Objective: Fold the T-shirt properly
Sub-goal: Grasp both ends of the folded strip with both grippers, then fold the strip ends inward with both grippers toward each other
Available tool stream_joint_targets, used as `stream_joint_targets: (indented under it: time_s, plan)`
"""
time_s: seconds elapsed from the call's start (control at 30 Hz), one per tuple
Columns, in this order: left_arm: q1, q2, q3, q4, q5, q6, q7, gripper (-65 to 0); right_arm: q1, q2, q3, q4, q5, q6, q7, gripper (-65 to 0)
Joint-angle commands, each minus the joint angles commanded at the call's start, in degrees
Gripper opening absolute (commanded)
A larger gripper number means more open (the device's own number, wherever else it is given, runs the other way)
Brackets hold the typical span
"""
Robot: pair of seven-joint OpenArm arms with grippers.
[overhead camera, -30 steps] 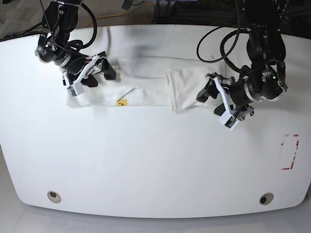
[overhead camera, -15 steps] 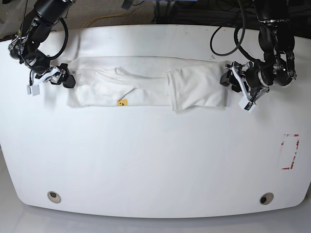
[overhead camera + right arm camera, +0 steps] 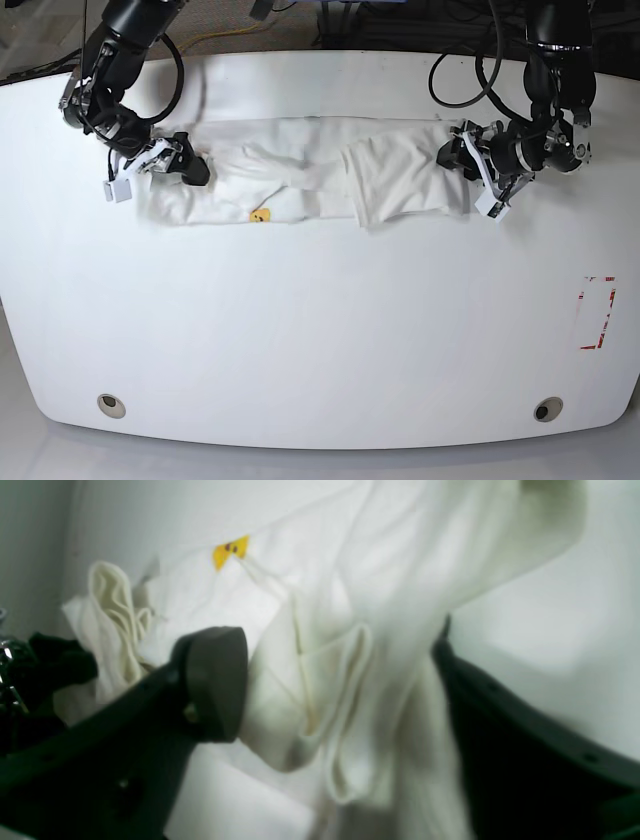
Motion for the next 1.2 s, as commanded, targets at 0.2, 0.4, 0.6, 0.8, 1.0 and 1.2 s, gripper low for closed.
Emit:
stream_joint_targets:
  time_s: [0.2, 0.4, 0.6, 0.8, 1.0, 1.2]
  plan:
    - [0.0, 0.4, 0.0, -0.1, 0.1, 0.4, -0.1, -37.9, 0.3, 1.8, -0.1, 3.3, 0.1, 0.00, 0.5, -62.1]
    - [-2.3, 3.0, 0.2, -0.3, 0.2, 0.4, -0.4, -37.8, -0.3, 3.7, -0.1, 15.2, 0.0, 0.00, -1.7, -61.4]
    - [-7.8, 6.9, 6.5, -4.7, 5.6, 0.4, -0.4, -37.8, -0.1, 6.9, -2.3, 25.3, 0.1, 0.00, -3.2, -61.4]
    - [-12.5, 13.5, 11.4, -9.1, 10.4, 0.4, -0.4, -37.8, 0.4, 9.1, -8.5, 32.4, 0.2, 0.00, -3.2, -61.4]
    - [-15.4, 18.3, 13.3, -11.3, 12.7, 0.4, -0.4, -37.8, 0.4, 7.5, -14.3, 33.2, 0.4, 0.00, -3.2, -61.4]
    - [-15.6, 20.0, 13.3, -12.1, 14.2, 0.2, -0.4, -37.8, 2.4, 4.3, -19.7, 33.1, -0.1, 0.00, -2.6, -61.4]
